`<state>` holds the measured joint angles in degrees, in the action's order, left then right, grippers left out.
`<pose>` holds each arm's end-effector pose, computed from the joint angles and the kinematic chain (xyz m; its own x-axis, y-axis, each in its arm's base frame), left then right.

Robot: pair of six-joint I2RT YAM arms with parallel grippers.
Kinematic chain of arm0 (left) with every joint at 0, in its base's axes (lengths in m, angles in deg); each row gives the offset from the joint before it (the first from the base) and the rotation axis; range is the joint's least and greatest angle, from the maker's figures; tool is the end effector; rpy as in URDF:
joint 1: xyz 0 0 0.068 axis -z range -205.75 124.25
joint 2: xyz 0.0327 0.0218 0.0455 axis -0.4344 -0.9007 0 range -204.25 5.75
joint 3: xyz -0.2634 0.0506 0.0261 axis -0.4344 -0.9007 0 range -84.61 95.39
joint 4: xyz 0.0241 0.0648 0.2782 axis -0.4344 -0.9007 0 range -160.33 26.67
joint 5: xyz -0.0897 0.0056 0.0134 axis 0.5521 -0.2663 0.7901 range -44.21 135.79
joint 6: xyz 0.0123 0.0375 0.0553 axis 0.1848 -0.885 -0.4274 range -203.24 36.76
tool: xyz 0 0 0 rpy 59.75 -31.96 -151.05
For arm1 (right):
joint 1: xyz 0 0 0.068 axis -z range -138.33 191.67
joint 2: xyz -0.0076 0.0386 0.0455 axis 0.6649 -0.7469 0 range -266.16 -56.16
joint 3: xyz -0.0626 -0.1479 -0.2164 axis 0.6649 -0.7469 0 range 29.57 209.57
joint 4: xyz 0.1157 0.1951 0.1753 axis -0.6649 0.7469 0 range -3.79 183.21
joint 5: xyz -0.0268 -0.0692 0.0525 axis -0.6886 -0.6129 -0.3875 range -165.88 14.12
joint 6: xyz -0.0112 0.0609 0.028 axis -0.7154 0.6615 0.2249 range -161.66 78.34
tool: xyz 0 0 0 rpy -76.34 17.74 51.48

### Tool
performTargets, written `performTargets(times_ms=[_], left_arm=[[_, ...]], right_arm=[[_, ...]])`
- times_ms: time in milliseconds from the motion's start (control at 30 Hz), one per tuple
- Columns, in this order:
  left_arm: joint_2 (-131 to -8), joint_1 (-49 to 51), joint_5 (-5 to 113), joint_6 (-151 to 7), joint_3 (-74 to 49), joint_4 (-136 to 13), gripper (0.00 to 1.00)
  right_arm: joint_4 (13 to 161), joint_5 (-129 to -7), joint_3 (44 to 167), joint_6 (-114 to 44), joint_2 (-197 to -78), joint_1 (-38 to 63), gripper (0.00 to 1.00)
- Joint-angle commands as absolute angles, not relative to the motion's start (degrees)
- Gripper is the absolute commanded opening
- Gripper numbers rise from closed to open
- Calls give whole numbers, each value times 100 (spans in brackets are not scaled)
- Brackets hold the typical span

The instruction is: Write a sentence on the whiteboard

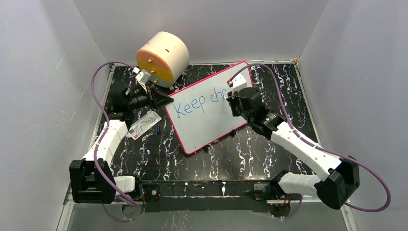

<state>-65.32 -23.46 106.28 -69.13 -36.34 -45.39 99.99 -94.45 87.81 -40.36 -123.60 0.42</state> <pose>0.3076 -0.0599 0.3014 -0.2980 -0.1083 -0.9484 0.8387 0.4447 -0.3144 0.2473 0.1937 0.3209 -0.3025 -0.2369 -0.9233 -0.3979 0.9116 -0.1035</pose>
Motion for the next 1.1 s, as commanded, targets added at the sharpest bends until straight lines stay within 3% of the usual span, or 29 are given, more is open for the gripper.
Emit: performTargets(times_ms=[0, 1067], left_arm=[[-6637, -2188, 10881, -7551, -3707, -4909, 0], [-6632, -2188, 10910, -7551, -3711, -4900, 0]], right_arm=[[9966, -9657, 8687, -4078, -12276, 47, 0], [9154, -9955, 8949, -4157, -12386, 80, 0]])
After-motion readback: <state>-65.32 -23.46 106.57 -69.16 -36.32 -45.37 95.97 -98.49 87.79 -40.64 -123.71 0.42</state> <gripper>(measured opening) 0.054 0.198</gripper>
